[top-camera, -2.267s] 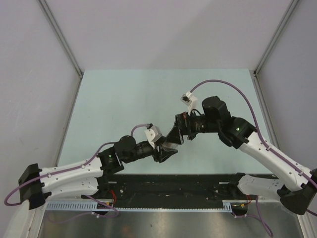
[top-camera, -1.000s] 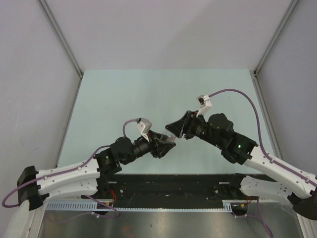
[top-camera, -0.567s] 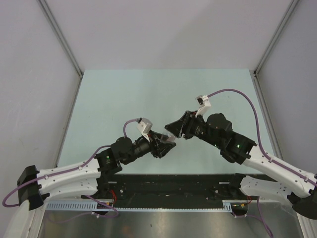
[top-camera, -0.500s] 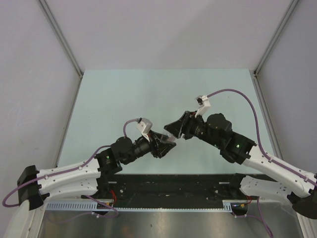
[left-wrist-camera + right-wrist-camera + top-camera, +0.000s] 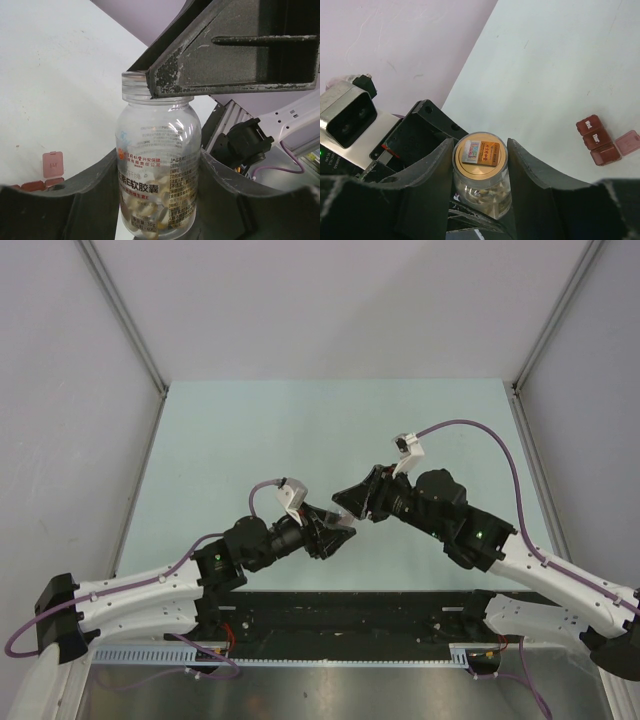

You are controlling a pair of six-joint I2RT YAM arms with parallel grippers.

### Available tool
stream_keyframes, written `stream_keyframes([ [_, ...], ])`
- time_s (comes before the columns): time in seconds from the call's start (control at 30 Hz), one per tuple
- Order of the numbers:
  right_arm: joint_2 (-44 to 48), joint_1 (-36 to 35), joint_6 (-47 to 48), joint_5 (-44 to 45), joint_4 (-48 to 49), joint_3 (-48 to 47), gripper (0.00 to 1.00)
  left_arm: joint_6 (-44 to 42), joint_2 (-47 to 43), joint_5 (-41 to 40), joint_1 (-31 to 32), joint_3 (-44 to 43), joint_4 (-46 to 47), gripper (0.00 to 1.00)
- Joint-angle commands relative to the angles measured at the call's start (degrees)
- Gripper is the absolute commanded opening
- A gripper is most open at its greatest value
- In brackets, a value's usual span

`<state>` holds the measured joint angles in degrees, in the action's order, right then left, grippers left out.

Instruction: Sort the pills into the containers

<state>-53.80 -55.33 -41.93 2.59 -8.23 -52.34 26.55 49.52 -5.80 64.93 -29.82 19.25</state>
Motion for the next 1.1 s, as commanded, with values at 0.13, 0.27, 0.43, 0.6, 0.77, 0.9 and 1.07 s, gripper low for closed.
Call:
stream_keyframes([
  [0.13, 2.21, -1.09, 5.18, -4.5, 2.51, -0.05, 0.15, 0.62, -1.17, 3.59, 0.29, -0.59, 4.57, 0.0],
  [0.27, 3.0, -1.09, 8.69, -9.87, 4.88, -0.13, 0.13, 0.17, -1.97, 8.52, 0.29, 0.82, 7.47, 0.0],
  [0.43, 2.83, -1.09, 12.05, -19.45, 7.0, -0.13, 0.09, 0.26, -3.19, 14.4, 0.29, 2.57, 11.25, 0.0],
  [0.6, 2.56, -1.09, 14.51, -26.75, 7.79, -0.13, 0.06, 0.44, -5.22, 19.25, 0.29, 4.51, 14.94, 0.0],
  [0.77, 4.05, -1.09, 15.65, -27.11, 7.79, -0.13, 0.06, 0.79, -7.5, 19.95, 0.38, 5.83, 16.26, 0.0],
  [0.9, 5.46, -1.01, 16.44, -25.88, 6.47, -0.13, 0.06, 1.05, -8.91, 19.69, 0.29, 6.71, 16.44, 0.0],
  [1.07, 6.25, -1.01, 17.15, -27.46, 5.94, -0.13, 0.06, 1.4, -9.44, 21.71, 0.29, 6.62, 17.23, 0.0],
])
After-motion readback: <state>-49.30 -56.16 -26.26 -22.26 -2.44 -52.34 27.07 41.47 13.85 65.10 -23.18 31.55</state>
